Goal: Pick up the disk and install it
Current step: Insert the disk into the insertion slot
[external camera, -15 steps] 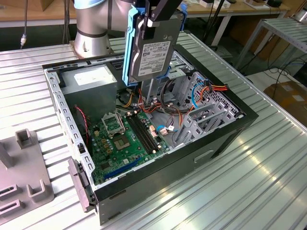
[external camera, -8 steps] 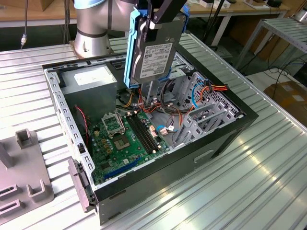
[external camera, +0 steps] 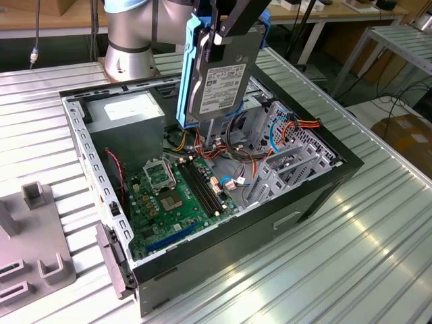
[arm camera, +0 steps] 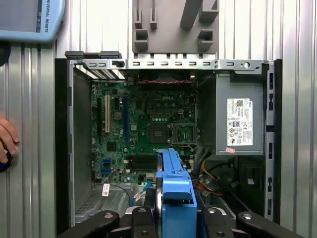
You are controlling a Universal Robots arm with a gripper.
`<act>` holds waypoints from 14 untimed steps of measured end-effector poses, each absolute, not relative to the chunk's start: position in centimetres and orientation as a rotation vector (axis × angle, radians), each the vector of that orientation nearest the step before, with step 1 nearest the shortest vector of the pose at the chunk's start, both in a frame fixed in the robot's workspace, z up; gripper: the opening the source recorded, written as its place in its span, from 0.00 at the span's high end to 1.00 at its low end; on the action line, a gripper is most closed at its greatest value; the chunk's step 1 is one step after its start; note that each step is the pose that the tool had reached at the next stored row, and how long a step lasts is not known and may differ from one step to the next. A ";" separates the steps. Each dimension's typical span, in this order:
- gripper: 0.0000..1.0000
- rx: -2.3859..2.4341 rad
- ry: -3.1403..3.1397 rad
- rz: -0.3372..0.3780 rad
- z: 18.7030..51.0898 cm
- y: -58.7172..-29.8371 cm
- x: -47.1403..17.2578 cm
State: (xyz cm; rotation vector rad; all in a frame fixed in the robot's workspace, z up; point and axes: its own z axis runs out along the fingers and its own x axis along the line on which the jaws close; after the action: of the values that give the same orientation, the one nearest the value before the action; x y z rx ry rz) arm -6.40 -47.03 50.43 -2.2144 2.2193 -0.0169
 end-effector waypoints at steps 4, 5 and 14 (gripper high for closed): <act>0.63 -2.214 2.219 -0.017 50.4 -47.1 -5.9; 0.63 -2.214 2.219 -0.017 50.4 -47.1 -5.7; 0.63 -2.214 2.219 -0.016 50.4 -47.1 -3.5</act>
State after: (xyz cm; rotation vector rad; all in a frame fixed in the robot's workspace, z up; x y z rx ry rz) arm -3.51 -47.13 50.43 -2.2142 2.2190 -0.0162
